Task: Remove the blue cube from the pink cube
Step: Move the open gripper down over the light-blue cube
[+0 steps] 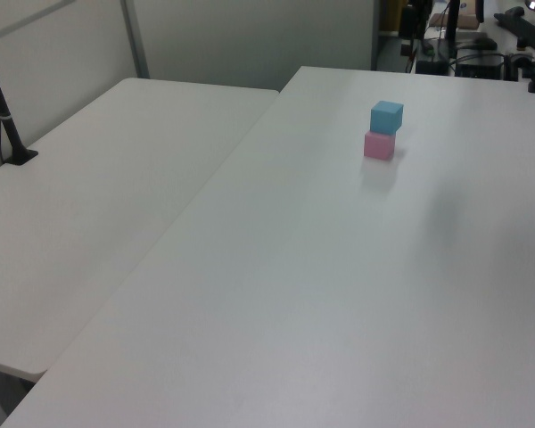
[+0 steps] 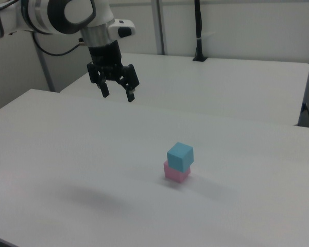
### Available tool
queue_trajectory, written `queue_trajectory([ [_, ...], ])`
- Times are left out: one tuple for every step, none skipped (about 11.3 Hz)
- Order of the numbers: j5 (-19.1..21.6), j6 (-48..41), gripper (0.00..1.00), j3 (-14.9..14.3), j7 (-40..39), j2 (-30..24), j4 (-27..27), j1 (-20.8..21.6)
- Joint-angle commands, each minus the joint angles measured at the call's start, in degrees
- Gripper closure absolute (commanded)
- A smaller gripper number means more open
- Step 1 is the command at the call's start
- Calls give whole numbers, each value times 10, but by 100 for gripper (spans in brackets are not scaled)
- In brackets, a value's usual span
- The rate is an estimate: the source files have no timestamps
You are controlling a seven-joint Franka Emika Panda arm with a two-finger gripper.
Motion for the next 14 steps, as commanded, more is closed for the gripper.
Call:
queue_trajectory([
  [13, -5, 0, -6, -12, -16, -13, -3],
  [12, -5, 0, -9, -18, -16, -14, -9],
  [11, -3, 0, -13, -21, -16, -13, -22],
  [10, -1, 0, -13, -38, -15, -14, -36],
  [10, 1, 0, -13, -92, -11, -14, -53],
  [10, 2, 0, -13, -157, -6, -18, -70],
  [10, 4, 0, -13, -194, 7, -18, -88],
  [10, 21, 0, -13, -197, 21, -19, -102],
  [11, 57, 0, -15, -192, 38, -34, -111],
  [13, 96, 0, -18, -173, 62, -40, -115],
  [13, 124, 0, -18, -125, 88, -40, -114],
  [13, 157, 0, -18, -83, 110, -40, -111],
  [13, 180, 0, -18, -57, 127, -41, -111],
  [13, 193, 0, -18, -30, 145, -40, -109],
])
